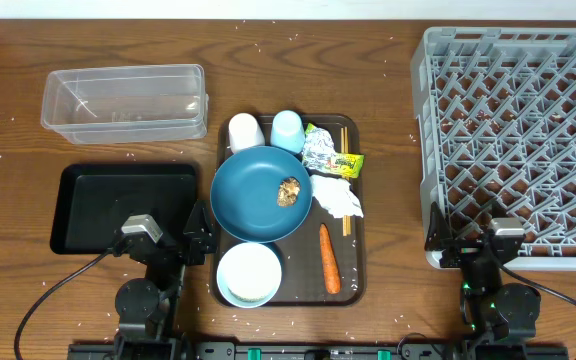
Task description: Sort waste into correct bins and load items into the dishwasher rack
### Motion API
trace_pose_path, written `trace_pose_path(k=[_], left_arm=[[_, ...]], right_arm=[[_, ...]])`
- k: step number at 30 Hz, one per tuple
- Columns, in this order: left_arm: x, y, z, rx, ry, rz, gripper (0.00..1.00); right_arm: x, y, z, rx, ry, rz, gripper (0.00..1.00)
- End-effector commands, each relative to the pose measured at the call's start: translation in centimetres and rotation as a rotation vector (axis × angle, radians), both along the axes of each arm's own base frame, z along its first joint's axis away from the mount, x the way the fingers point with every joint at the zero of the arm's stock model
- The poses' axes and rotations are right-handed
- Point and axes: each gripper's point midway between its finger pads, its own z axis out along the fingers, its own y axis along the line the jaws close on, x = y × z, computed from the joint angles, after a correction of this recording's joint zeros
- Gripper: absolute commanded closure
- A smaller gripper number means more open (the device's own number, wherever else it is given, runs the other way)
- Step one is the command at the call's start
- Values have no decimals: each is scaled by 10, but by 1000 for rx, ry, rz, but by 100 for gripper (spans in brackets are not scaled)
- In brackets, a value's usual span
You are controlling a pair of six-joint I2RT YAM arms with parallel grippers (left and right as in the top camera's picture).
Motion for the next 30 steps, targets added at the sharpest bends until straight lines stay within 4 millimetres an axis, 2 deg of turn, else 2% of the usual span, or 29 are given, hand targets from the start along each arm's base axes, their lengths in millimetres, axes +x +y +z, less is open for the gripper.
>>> trace_pose_path(k=[1, 12, 14, 16, 17, 19, 24, 30], left_arm=[[-1, -1, -15, 12, 42, -5, 2], [-1, 3, -15, 13, 41, 15, 2], [-2, -13, -14, -88, 51, -68, 2], [-13, -54, -8, -309, 92, -285, 2], [-25, -77, -6, -407, 141, -423, 2], [-37, -94, -6, -445, 178, -538, 2], [-53, -111, -4, -454, 208, -671, 2], [-68, -123, 25, -444, 150, -792, 2]], right_arm=[[0, 2, -1, -5, 0, 8, 1], [0, 2, -1, -5, 0, 8, 1], [0, 2, -1, -5, 0, 8, 1], [0, 2, -1, -5, 0, 8, 1], [0, 2, -1, -5, 0, 8, 1], [0, 2, -1, -5, 0, 8, 1], [0, 2, -1, -5, 0, 8, 1], [0, 2, -1, -5, 0, 8, 1]])
